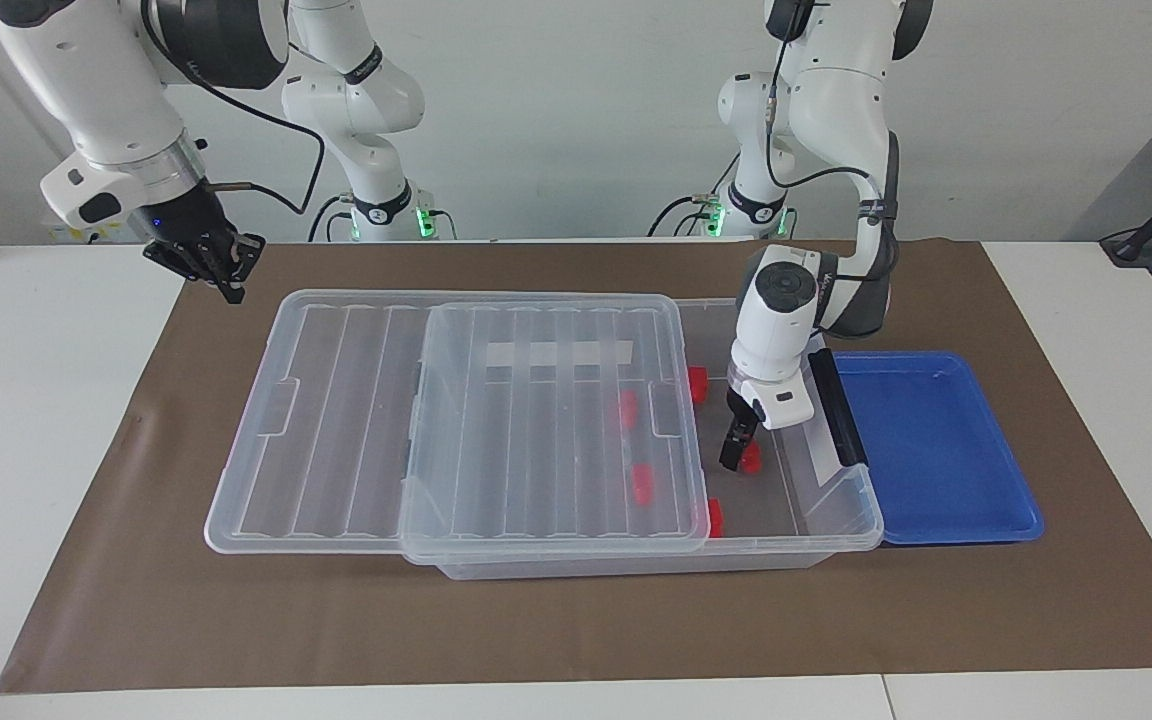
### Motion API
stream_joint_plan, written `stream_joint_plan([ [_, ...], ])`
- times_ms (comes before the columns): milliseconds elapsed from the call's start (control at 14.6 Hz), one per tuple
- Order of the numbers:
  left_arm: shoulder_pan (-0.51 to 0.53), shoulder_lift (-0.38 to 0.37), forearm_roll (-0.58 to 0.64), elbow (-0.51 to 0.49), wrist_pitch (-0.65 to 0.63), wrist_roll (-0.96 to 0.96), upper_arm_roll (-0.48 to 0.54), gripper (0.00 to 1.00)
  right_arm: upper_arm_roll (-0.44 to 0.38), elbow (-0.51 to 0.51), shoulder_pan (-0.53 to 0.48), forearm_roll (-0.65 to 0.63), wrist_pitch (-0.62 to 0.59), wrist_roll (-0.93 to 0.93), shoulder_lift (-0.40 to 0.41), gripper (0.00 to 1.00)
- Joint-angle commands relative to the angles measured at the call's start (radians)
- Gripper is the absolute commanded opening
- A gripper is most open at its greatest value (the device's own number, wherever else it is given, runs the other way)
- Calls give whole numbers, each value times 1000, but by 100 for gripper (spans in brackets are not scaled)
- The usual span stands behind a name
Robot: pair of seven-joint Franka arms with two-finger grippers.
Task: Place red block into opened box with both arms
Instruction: 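Lower the red block into the open box and open the left gripper, then withdraw the left gripper back over the blue tray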
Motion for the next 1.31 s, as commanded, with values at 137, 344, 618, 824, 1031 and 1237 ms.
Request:
stream_joint_plan([
  [137,-27,-71,23,13,-106,-36,11,100,7,-33,-20,33,25,-25,-24,0],
  [344,-46,-105,13,34,-188,-38,9,100,7,-36,-20,33,27,-25,-24,0],
  [618,-51,-163,-33,40,-255,-36,8,100,4,-31,-22,31,39,-28,-23,0],
  [824,-51,-204,-33,100,-375,5,5,100,4,-37,-28,14,134,-38,-9,0],
  [1031,-36,-203,-74,245,-528,126,8,100,5,-53,-75,13,246,-118,37,0],
  [1237,47,-217,-92,307,-634,380,8,100,5,-53,-112,19,369,-225,124,0],
])
